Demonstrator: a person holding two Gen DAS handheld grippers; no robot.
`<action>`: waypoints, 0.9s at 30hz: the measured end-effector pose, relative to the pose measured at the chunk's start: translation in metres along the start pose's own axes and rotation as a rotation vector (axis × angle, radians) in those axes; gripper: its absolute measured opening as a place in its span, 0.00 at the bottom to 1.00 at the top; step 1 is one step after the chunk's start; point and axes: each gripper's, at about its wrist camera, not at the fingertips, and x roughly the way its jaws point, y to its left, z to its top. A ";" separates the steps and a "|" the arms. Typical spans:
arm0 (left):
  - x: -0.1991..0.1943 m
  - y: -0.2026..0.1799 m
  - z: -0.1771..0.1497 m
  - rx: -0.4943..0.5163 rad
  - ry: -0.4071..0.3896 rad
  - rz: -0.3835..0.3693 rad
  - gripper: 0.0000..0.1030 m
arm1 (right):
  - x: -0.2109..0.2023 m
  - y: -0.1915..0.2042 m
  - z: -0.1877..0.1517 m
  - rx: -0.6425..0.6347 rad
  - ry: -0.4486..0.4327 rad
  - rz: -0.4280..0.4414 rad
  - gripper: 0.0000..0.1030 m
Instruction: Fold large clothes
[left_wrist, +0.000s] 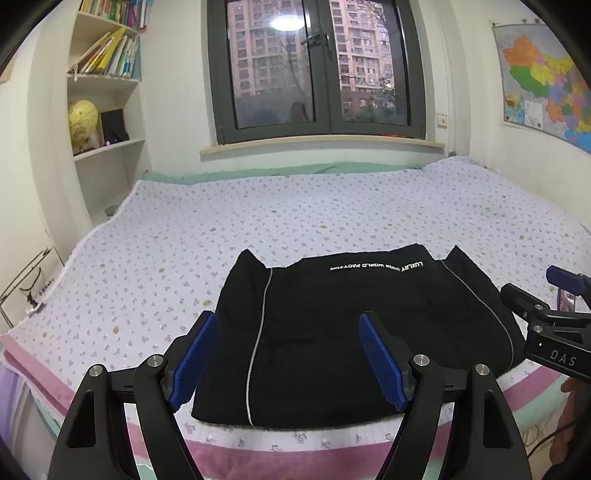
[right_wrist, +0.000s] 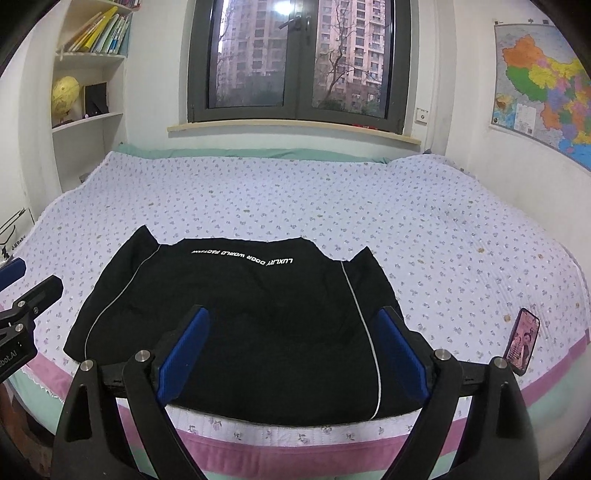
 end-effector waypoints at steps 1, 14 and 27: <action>0.000 0.001 0.000 -0.001 0.002 -0.001 0.77 | 0.000 0.001 0.000 0.001 0.003 -0.001 0.90; 0.010 0.002 -0.002 -0.010 0.020 -0.008 0.77 | 0.009 0.000 -0.004 0.011 0.029 -0.001 0.90; 0.023 0.003 -0.006 -0.013 0.045 0.003 0.77 | 0.023 0.002 -0.007 0.016 0.060 0.008 0.90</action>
